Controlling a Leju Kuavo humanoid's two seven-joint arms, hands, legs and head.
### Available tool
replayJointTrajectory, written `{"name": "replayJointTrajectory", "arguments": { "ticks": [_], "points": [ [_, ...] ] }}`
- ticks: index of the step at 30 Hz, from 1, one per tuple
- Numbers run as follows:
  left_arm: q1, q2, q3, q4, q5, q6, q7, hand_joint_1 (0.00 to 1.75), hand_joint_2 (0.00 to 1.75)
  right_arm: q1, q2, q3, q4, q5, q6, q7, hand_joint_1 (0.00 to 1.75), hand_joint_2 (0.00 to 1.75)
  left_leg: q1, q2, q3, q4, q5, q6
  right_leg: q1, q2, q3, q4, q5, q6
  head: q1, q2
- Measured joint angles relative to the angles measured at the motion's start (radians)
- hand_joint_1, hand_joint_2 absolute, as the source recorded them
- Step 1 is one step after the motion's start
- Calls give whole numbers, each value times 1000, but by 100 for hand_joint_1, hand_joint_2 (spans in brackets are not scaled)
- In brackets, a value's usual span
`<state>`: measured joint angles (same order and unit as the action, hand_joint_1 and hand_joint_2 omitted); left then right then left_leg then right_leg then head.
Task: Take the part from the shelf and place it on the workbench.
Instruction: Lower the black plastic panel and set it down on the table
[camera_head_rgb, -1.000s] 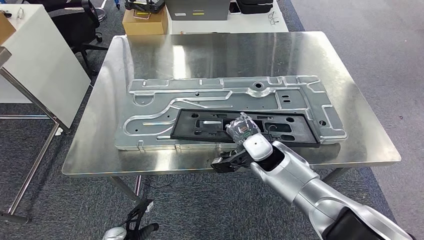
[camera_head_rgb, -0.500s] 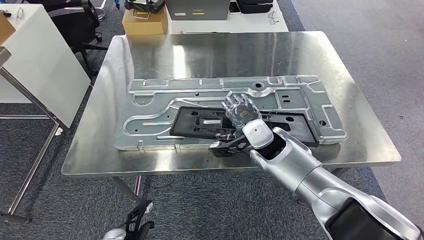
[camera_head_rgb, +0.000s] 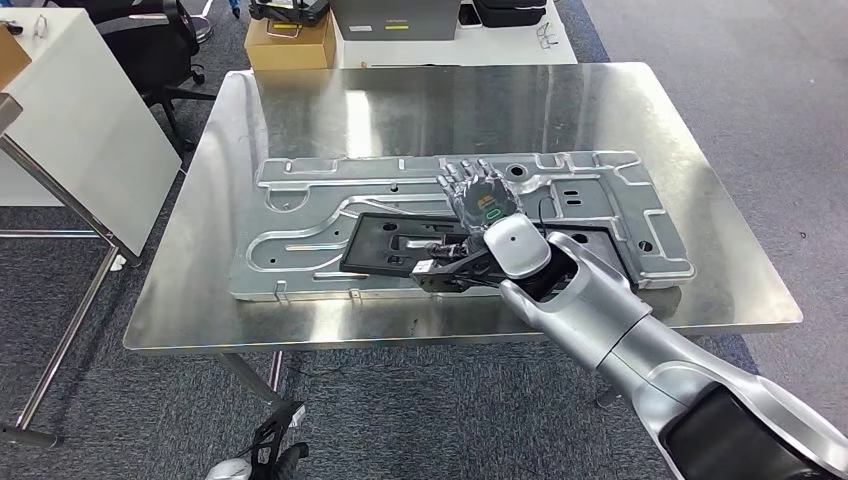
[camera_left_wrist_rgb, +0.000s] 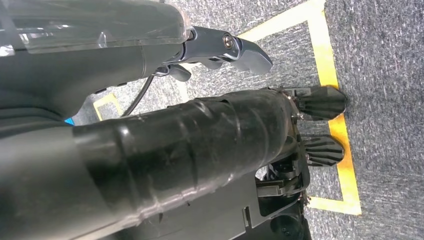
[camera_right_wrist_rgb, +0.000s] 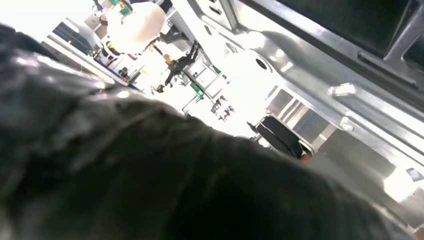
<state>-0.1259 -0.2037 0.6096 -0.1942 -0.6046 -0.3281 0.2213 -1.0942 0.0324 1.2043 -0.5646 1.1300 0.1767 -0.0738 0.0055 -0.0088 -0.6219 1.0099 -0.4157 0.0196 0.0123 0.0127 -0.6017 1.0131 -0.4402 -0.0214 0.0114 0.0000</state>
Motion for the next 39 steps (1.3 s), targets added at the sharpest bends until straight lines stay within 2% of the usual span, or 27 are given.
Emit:
{"name": "replayJointTrajectory", "arguments": {
  "ticks": [8, 14, 20, 28, 30, 31, 33, 34, 35, 36, 37, 39],
  "points": [
    [1, 0, 0, 0, 1, 0, 0, 0, 0, -1, -4, -2, -27, -5, -3, 0, 0, 0, 0, 0, 0, 0, 0, 0, 0, 0, 0, 0, 0, 0, 0, 0],
    [5, 0, 0, 0, 6, 6, -8, 0, 0, 1, -11, -16, -135, -36, -23, 2, 0, 0, 0, 0, 0, 0, -1, 0, 0, 0, 0, 0, -1, 1, 0, 0],
    [15, 0, 0, 0, 9, 20, -7, 0, 0, 16, -25, -55, -391, -27, -66, 42, 0, 0, -2, 0, 0, 1, -4, 2, -3, 0, 0, 0, -3, 4, 0, 0],
    [25, 0, 0, 0, 9, 23, -13, 0, 0, 56, -56, -84, -796, -13, -80, 56, 0, 0, -4, 0, 3, 6, -10, 13, -6, 1, 6, 0, -7, 17, 0, 0],
    [27, -3, 1, 0, 8, 22, -15, 0, 0, 77, -66, -85, -878, -20, -97, 52, 0, 0, 1, 3, 10, -1, -6, 19, -5, 0, 2, 24, -27, 23, 0, 0],
    [27, -5, 1, 0, 7, 22, -16, 0, 0, 88, -73, -84, -912, -20, -108, 50, 0, 0, 4, 4, 13, -6, -4, 22, -6, -1, -11, 60, -53, 27, 1, 0],
    [28, -7, 1, 0, 3, 23, -16, 0, 0, 114, -93, -81, -975, -18, -131, 43, 0, 0, 6, 7, 15, -7, -3, 25, -11, -2, -59, 179, -125, 36, 1, 0],
    [29, -8, 1, 0, 2, 25, -16, 0, 0, 127, -104, -78, -1000, -17, -141, 40, 0, 0, 6, 7, 14, -6, -3, 25, -16, -3, -86, 240, -153, 39, 1, 0],
    [29, -8, 1, 0, 0, 28, -16, 0, 0, 140, -116, -76, -1023, -17, -150, 38, 0, 0, 6, 8, 13, -5, -3, 25, -20, -3, -102, 279, -163, 42, 1, 0],
    [30, -8, 1, 0, -1, 31, -16, 0, 0, 151, -127, -73, -1041, -19, -155, 36, 0, 0, 6, 9, 12, -3, -3, 25, -23, -4, -101, 282, -152, 45, 1, 0],
    [30, -8, 1, 0, -2, 35, -15, 0, 0, 160, -138, -72, -1056, -24, -159, 35, 0, 0, 6, 9, 10, 0, -3, 25, -26, -5, -80, 246, -124, 46, 1, 0],
    [30, -8, 2, 0, -5, 41, -16, 0, 0, 177, -158, -71, -1078, -36, -169, 34, 0, 0, 6, 9, 7, 6, -3, 21, -29, -8, -3, 108, -65, 44, 1, 0]
  ]
}}
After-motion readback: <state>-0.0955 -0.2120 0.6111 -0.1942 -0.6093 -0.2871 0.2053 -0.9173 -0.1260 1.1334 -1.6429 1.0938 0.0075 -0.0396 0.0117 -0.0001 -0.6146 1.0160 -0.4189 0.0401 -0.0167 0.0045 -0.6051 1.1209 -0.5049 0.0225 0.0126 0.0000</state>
